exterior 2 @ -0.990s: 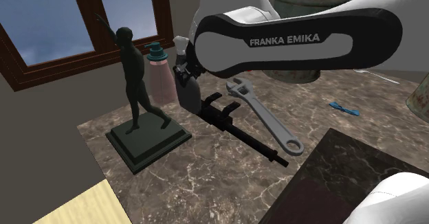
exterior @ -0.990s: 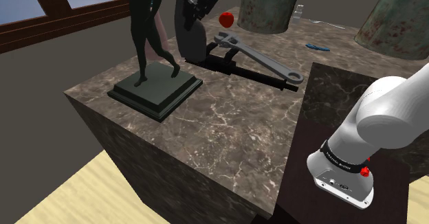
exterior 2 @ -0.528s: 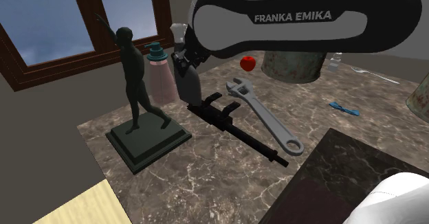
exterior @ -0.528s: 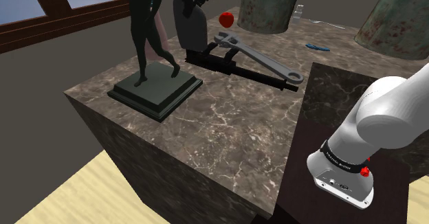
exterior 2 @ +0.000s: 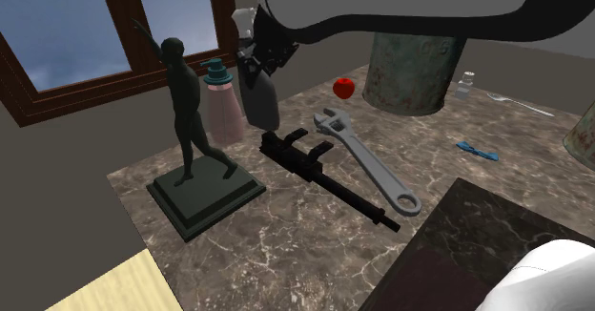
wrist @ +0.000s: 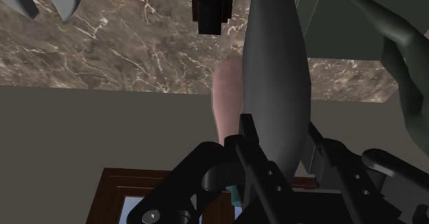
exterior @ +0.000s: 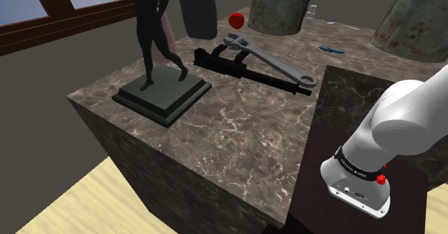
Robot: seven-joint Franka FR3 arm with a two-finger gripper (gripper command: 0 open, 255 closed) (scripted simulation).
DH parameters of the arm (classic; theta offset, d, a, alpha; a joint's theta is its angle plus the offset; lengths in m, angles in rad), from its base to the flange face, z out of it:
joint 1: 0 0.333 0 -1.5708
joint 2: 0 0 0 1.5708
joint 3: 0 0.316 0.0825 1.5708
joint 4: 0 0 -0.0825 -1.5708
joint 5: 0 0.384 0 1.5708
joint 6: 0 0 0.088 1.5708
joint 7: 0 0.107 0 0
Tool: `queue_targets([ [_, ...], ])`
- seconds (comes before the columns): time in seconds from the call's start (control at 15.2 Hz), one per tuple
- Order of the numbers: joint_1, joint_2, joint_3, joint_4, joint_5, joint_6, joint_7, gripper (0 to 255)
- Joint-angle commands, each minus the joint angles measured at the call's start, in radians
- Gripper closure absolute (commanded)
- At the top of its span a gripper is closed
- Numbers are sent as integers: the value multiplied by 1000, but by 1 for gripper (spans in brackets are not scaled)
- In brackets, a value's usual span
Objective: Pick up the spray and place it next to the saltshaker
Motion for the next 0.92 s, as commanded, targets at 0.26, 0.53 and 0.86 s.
queue_targets([
  [0.26, -5, 19, -2, 99, -7, -80, 2, 255],
  [0.53, -9, 38, -2, 171, -14, -134, 5, 255],
  [0.86, -13, 66, 1, 268, -24, -204, 10, 255],
])
